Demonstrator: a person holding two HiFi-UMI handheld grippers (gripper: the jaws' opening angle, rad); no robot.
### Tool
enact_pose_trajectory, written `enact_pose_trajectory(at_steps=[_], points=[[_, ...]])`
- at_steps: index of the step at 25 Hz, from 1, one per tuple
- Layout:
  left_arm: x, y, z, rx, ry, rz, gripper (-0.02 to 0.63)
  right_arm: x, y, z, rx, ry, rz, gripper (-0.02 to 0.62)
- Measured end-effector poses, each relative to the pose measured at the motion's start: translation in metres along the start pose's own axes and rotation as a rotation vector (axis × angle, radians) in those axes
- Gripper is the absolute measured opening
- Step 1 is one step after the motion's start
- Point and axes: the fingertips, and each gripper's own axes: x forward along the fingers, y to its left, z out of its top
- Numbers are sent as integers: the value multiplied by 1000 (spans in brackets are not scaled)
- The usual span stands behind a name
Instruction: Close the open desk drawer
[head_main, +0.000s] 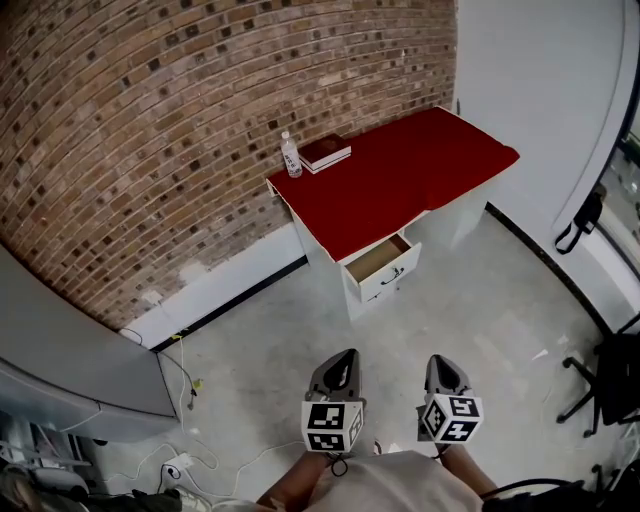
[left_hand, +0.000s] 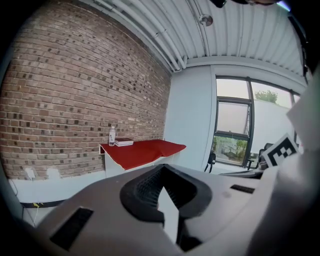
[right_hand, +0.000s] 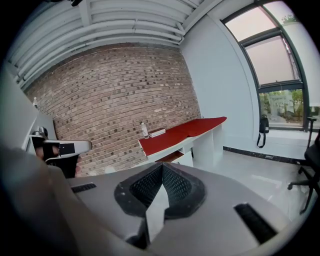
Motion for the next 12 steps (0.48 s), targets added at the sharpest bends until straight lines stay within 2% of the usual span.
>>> enact_pose_trajectory(at_steps=[6, 12], points=[[34, 13, 4, -3, 3, -10, -2, 27, -13, 4, 10, 0, -18, -2], [82, 31, 17, -19, -14, -19, -2, 72, -19, 30, -9, -21, -22, -2]])
